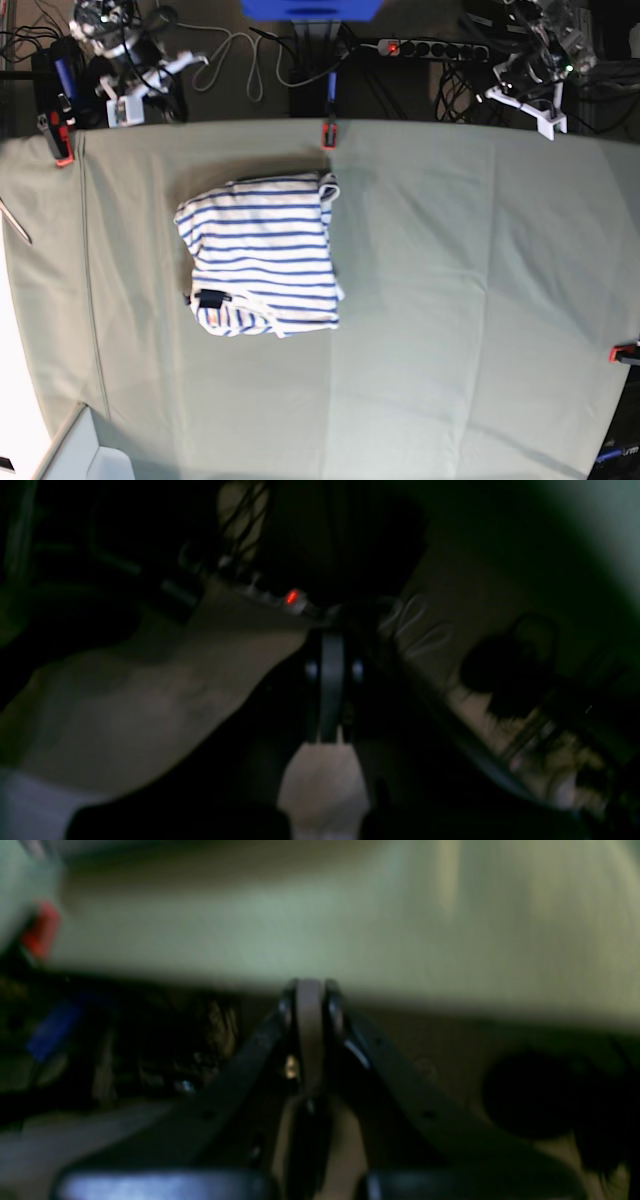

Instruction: Layout the t-shirt on the table in an organized manner, then fold the t-shirt properly

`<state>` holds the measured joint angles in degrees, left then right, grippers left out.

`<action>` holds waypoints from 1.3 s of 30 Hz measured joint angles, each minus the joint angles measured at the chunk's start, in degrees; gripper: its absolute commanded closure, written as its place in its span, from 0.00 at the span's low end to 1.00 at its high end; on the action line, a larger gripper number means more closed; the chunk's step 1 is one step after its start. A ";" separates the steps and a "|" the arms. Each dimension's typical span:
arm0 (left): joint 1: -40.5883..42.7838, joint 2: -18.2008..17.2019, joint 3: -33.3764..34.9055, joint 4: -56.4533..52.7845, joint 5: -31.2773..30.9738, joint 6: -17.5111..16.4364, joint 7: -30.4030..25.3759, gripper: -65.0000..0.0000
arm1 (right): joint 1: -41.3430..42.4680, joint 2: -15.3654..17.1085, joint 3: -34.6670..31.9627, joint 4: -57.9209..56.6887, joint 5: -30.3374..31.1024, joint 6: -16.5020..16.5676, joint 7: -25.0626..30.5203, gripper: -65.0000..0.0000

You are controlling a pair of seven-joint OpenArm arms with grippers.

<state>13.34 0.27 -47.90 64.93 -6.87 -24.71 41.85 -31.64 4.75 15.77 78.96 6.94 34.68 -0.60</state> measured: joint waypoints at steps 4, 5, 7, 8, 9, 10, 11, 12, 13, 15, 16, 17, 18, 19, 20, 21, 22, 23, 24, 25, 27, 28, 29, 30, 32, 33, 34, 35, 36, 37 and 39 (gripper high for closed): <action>1.42 -0.79 7.08 -7.69 0.72 0.50 -11.19 1.00 | -0.42 1.25 0.02 -5.68 0.09 0.00 -0.04 1.00; 1.60 -1.20 10.27 -9.99 1.79 0.39 -13.18 1.00 | -0.35 1.31 -0.20 -7.04 0.15 0.00 0.37 1.00; 1.40 -2.45 16.76 -15.08 4.33 0.24 -19.39 1.00 | -0.15 2.29 -2.10 -9.81 0.44 0.02 0.61 1.00; 0.79 -3.17 19.58 -18.14 5.25 0.15 -21.51 1.00 | 0.20 3.19 -3.45 -11.26 0.35 0.02 0.28 1.00; -0.07 -3.85 22.27 -21.77 6.47 0.15 -23.82 1.00 | 0.63 4.31 -4.98 -13.09 0.39 0.00 0.35 1.00; -0.79 -4.57 25.31 -25.66 6.56 0.26 -26.45 1.00 | 1.01 5.44 -6.80 -15.10 0.63 -0.02 1.01 1.00; -1.77 -5.18 28.02 -29.97 6.43 0.24 -29.05 1.00 | 1.44 6.49 -8.63 -17.38 0.72 -0.04 1.31 1.00; -2.82 -5.42 29.88 -34.42 6.71 0.26 -31.28 1.00 | 2.21 6.99 -10.08 -19.76 0.37 -0.04 2.01 1.00; -3.91 -5.57 31.56 -39.06 6.58 0.39 -33.92 1.00 | 2.99 7.19 -11.17 -22.64 0.50 -0.07 4.57 1.00; -6.21 -5.33 32.59 -47.74 6.45 0.48 -38.25 1.00 | 4.33 7.10 -12.96 -29.18 0.96 -0.04 9.70 1.00; -7.19 -5.20 32.61 -51.01 7.02 0.46 -40.19 1.00 | 5.27 6.99 -13.55 -32.70 0.52 -0.04 11.41 1.00; -8.15 -5.18 32.59 -54.27 6.67 0.44 -43.45 1.00 | 6.54 6.99 -14.43 -37.07 0.66 0.00 13.77 1.00; -8.59 -5.25 32.61 -56.08 6.67 0.66 -45.64 1.00 | 7.69 7.08 -15.02 -41.16 0.46 -0.04 16.17 1.00; -8.94 -5.35 32.72 -57.07 6.64 0.72 -47.10 1.00 | 8.94 7.08 -15.82 -45.40 0.63 -0.09 18.38 1.00; -8.98 -5.38 32.70 -57.40 6.67 0.74 -48.19 1.00 | 10.34 7.08 -16.37 -49.29 0.63 -0.11 20.04 1.00; -9.11 -5.40 32.70 -57.46 6.67 0.79 -48.59 1.00 | 11.96 7.06 -17.11 -53.31 0.46 -0.11 22.18 1.00; -9.14 -5.40 32.68 -57.44 6.67 0.90 -48.39 1.00 | 13.46 6.95 -17.73 -57.05 0.68 -0.09 24.44 1.00; -9.25 -5.35 32.68 -57.46 6.67 0.90 -48.26 1.00 | 15.17 6.78 -18.23 -60.94 0.76 -0.15 26.77 1.00; -9.22 -5.33 32.68 -57.44 6.69 0.87 -48.35 1.00 | 16.55 6.56 -18.43 -63.80 0.90 -0.28 27.89 1.00; -9.22 -5.35 32.68 -57.44 6.67 0.90 -48.30 1.00 | 17.97 6.05 -18.56 -66.38 0.87 -1.44 29.59 1.00; -9.81 -5.49 32.68 -58.16 6.67 0.92 -48.28 1.00 | 19.71 4.81 -18.58 -69.09 0.63 -8.76 31.74 1.00; -10.21 -5.53 32.68 -58.27 6.80 0.94 -47.80 1.00 | 20.15 4.20 -18.60 -69.55 0.74 -12.92 31.78 1.00; -10.38 -5.55 32.68 -58.27 6.84 1.01 -47.95 1.00 | 20.31 3.87 -18.62 -69.59 0.79 -15.72 31.82 1.00; -10.69 -5.79 32.76 -58.23 6.86 1.77 -47.98 1.00 | 20.31 3.39 -18.64 -69.59 0.66 -18.47 31.89 1.00; -11.19 -6.56 32.92 -58.12 6.86 7.19 -48.17 1.00 | 20.13 2.80 -18.62 -69.61 0.61 -23.23 31.78 1.00; -11.32 -7.21 32.92 -58.05 6.86 9.88 -48.37 1.00 | 19.98 2.67 -18.62 -69.70 0.52 -24.76 31.76 1.00; -11.32 -7.96 32.92 -58.07 6.67 11.41 -48.46 1.00 | 19.93 2.64 -18.64 -69.75 0.57 -25.83 31.74 1.00; -11.28 -8.37 32.92 -58.07 6.67 12.02 -48.52 1.00 | 19.85 2.69 -18.62 -69.75 0.59 -26.71 31.63 1.00; -11.10 -8.50 32.92 -58.07 6.69 12.09 -48.52 1.00 | 19.85 2.64 -18.62 -69.75 0.61 -27.78 31.78 1.00; -10.80 -8.31 33.16 -58.07 6.73 12.07 -48.19 1.00 | 19.91 2.51 -18.62 -69.75 0.50 -29.42 31.78 1.00; -10.64 -7.76 35.95 -58.10 7.34 12.07 -45.99 1.00 | 20.02 2.10 -18.62 -69.75 0.57 -33.51 31.78 1.00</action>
<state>2.70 -7.49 -11.94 6.83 0.47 -12.64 -4.14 -11.62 6.85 -2.85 9.21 7.51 1.17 31.18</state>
